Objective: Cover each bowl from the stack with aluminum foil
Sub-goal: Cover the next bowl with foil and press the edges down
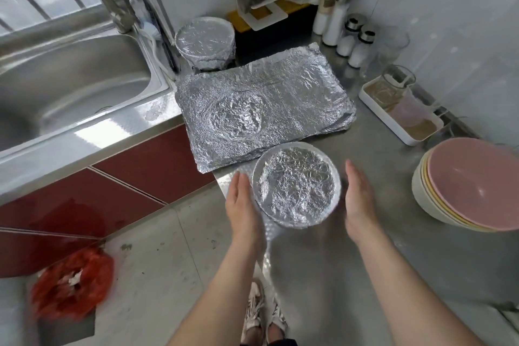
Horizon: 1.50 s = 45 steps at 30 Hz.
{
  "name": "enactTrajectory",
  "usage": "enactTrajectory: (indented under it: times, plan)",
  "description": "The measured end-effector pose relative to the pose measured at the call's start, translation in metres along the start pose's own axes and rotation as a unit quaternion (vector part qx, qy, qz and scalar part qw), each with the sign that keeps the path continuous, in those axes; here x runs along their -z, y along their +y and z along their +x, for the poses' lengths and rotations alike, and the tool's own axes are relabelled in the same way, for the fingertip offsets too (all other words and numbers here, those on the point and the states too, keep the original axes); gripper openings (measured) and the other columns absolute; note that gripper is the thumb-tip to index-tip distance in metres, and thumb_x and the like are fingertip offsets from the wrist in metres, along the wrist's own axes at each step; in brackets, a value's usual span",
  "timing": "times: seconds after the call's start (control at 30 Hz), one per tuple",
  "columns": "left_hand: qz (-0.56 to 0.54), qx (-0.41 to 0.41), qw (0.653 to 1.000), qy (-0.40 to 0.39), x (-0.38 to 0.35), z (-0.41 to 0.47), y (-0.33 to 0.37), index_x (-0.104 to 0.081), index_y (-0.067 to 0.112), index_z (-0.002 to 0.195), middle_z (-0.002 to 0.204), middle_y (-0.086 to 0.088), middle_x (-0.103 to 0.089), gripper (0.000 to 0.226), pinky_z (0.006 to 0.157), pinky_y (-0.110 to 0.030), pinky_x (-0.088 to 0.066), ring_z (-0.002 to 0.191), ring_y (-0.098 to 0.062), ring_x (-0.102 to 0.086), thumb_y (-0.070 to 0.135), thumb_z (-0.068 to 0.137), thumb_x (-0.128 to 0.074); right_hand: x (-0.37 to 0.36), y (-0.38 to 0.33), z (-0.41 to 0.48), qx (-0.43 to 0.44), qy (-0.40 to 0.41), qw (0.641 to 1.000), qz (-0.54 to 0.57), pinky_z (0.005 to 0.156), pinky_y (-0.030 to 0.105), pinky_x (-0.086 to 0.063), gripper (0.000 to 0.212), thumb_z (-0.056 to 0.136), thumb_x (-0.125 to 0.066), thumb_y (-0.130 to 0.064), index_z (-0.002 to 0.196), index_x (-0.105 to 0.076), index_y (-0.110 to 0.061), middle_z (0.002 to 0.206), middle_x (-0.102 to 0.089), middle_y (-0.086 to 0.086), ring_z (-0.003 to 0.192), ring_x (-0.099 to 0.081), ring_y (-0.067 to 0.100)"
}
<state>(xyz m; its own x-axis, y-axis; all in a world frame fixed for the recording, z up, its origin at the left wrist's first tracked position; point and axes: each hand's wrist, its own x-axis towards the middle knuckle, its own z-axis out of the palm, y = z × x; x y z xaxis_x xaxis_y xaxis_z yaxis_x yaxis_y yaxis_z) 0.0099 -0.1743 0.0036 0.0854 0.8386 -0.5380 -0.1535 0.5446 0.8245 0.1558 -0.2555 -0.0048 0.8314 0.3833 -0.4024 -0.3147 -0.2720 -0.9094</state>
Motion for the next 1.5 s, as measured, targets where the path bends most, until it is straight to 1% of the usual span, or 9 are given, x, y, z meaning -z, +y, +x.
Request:
enactTrajectory:
  times: [0.3, 0.43, 0.57, 0.73, 0.83, 0.93, 1.1, 1.27, 1.5]
  plan:
    - [0.09, 0.046, 0.995, 0.003, -0.028, 0.016, -0.007, -0.049, 0.004, 0.138, 0.146, -0.024, -0.042, 0.059, 0.11, -0.056, -0.033, 0.134, -0.042, -0.04, 0.05, 0.103, -0.034, -0.02, 0.012, 0.007, 0.015, -0.022, 1.0, 0.007, 0.096, 0.024, -0.038, 0.034, 0.104, -0.036, -0.031, 0.127, -0.056, -0.017, 0.112, -0.059, -0.009, 0.11, -0.052, 0.009]
    - [0.147, 0.011, 0.989, 0.026, -0.029, 0.021, -0.008, -0.041, 0.013, 0.072, 0.063, -0.005, -0.039, 0.047, 0.045, -0.025, -0.033, 0.05, -0.017, -0.04, 0.048, 0.103, -0.034, -0.023, 0.025, 0.014, 0.026, 0.016, 0.999, -0.03, 0.072, 0.036, -0.042, 0.043, 0.103, -0.038, -0.036, 0.083, -0.056, -0.003, 0.078, -0.058, 0.008, 0.072, -0.053, 0.023]
    - [0.177, -0.003, 0.984, 0.017, -0.028, 0.021, -0.009, -0.047, 0.012, 0.07, 0.057, 0.001, -0.025, 0.05, 0.039, -0.024, -0.024, 0.044, -0.012, -0.026, 0.047, 0.104, -0.033, -0.023, 0.026, 0.013, 0.031, 0.004, 0.999, -0.037, 0.062, 0.034, -0.032, 0.043, 0.102, -0.037, -0.04, 0.07, -0.046, -0.012, 0.064, -0.039, 0.002, 0.063, -0.036, 0.016]
    - [0.171, 0.016, 0.985, -0.015, -0.018, 0.003, -0.008, -0.061, 0.001, 0.101, 0.094, -0.013, -0.065, 0.052, 0.087, -0.039, -0.051, 0.088, -0.025, -0.062, 0.047, 0.103, -0.035, -0.008, 0.016, 0.007, -0.018, -0.059, 0.998, -0.017, 0.098, 0.025, -0.041, 0.04, 0.103, -0.04, -0.033, 0.129, -0.055, -0.007, 0.118, -0.06, 0.0, 0.111, -0.056, 0.014]
    - [0.194, 0.011, 0.98, -0.036, -0.011, -0.003, -0.008, -0.056, 0.008, 0.128, 0.126, -0.01, -0.06, 0.046, 0.115, -0.05, -0.031, 0.117, -0.025, -0.055, 0.041, 0.105, -0.032, 0.005, 0.002, 0.008, 0.005, -0.127, 0.99, -0.056, 0.076, 0.018, -0.049, 0.027, 0.1, -0.046, -0.028, 0.114, -0.061, -0.009, 0.104, -0.065, 0.005, 0.091, -0.062, 0.02]
    - [0.249, -0.039, 0.965, -0.073, -0.005, 0.005, -0.004, -0.059, 0.005, 0.126, 0.13, -0.013, -0.06, 0.048, 0.107, -0.045, -0.042, 0.121, -0.031, -0.055, 0.04, 0.105, -0.035, 0.01, -0.002, 0.014, 0.034, -0.124, 0.985, -0.118, 0.069, 0.031, -0.049, 0.031, 0.1, -0.049, -0.023, 0.102, -0.063, 0.005, 0.088, -0.065, 0.02, 0.08, -0.06, 0.032]
    - [0.363, -0.076, 0.917, -0.147, 0.0, 0.022, 0.008, -0.047, 0.008, 0.069, 0.055, 0.0, -0.04, 0.042, 0.047, -0.016, -0.034, 0.045, -0.005, -0.041, 0.027, 0.106, -0.038, 0.007, -0.006, 0.011, 0.054, -0.101, 0.98, -0.162, 0.043, 0.02, -0.021, 0.033, 0.099, -0.05, -0.014, 0.068, -0.047, -0.001, 0.062, -0.032, 0.009, 0.052, -0.028, 0.014]
    - [0.382, -0.102, 0.902, -0.177, 0.007, 0.05, 0.026, -0.069, 0.017, 0.094, 0.078, 0.011, -0.063, 0.03, 0.071, -0.025, -0.048, 0.07, 0.002, -0.057, 0.031, 0.104, -0.045, -0.002, -0.008, 0.015, 0.027, -0.073, 0.987, -0.143, 0.049, 0.022, -0.028, 0.03, 0.098, -0.052, -0.013, 0.072, -0.054, 0.002, 0.062, -0.034, 0.014, 0.059, -0.036, 0.013]
    - [0.717, -0.318, 0.6, -0.155, -0.007, 0.12, 0.051, -0.05, 0.026, 0.14, 0.15, -0.001, -0.043, 0.051, 0.119, -0.045, -0.018, 0.139, -0.022, -0.036, 0.016, 0.09, -0.056, -0.015, -0.025, 0.028, -0.025, 0.006, 0.997, -0.077, 0.057, 0.011, -0.041, 0.025, 0.096, -0.056, -0.018, 0.083, -0.066, 0.001, 0.076, -0.06, 0.009, 0.075, -0.053, 0.018]
